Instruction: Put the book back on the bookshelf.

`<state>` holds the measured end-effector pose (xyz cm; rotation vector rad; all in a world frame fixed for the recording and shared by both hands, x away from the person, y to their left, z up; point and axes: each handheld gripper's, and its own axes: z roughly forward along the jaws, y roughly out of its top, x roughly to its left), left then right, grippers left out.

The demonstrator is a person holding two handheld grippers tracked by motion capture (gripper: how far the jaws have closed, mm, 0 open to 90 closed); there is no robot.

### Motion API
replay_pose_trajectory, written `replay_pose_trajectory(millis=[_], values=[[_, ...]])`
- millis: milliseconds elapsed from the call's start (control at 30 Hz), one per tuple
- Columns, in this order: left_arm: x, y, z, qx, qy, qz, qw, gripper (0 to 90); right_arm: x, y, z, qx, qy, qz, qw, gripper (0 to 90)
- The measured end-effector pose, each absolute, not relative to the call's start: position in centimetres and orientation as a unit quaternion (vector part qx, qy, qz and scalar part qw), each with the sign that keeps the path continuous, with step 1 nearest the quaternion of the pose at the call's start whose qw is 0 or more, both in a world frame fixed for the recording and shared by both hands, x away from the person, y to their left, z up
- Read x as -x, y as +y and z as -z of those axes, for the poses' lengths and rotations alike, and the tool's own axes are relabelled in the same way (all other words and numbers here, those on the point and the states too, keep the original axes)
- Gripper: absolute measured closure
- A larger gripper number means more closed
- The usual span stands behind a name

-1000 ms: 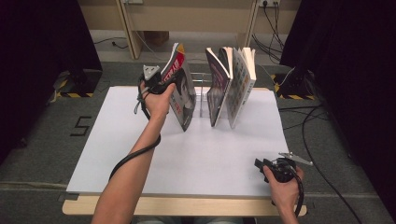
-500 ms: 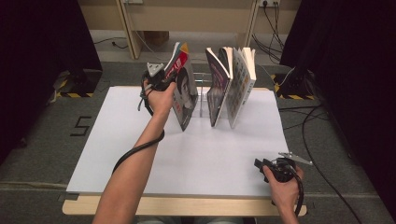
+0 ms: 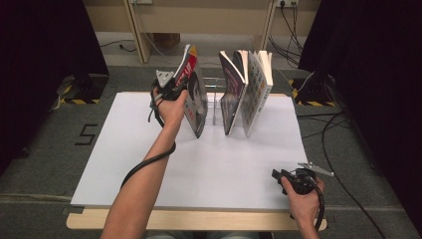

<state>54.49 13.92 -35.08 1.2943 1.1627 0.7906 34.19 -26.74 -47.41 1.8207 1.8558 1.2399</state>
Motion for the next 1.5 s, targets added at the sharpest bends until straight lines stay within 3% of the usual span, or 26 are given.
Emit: replay_pose_trajectory(millis=[267,667,1100,1500], values=[[-54.7,14.4,35.1,-0.560,0.503,-0.319,0.576,72.3,-34.2,-26.6,47.5,-0.625,0.642,-0.424,0.132,57.4],[-54.6,14.7,35.2,-0.567,0.513,-0.296,0.573,50.1,-34.2,-26.5,47.5,-0.626,0.641,-0.423,0.135,57.4],[-54.0,14.7,34.8,-0.566,0.514,-0.292,0.575,39.5,-34.4,-26.5,47.6,-0.624,0.642,-0.423,0.136,57.3],[-53.3,15.3,34.8,-0.573,0.512,-0.286,0.572,35.1,-34.8,-26.6,47.8,-0.627,0.641,-0.422,0.135,57.3]])
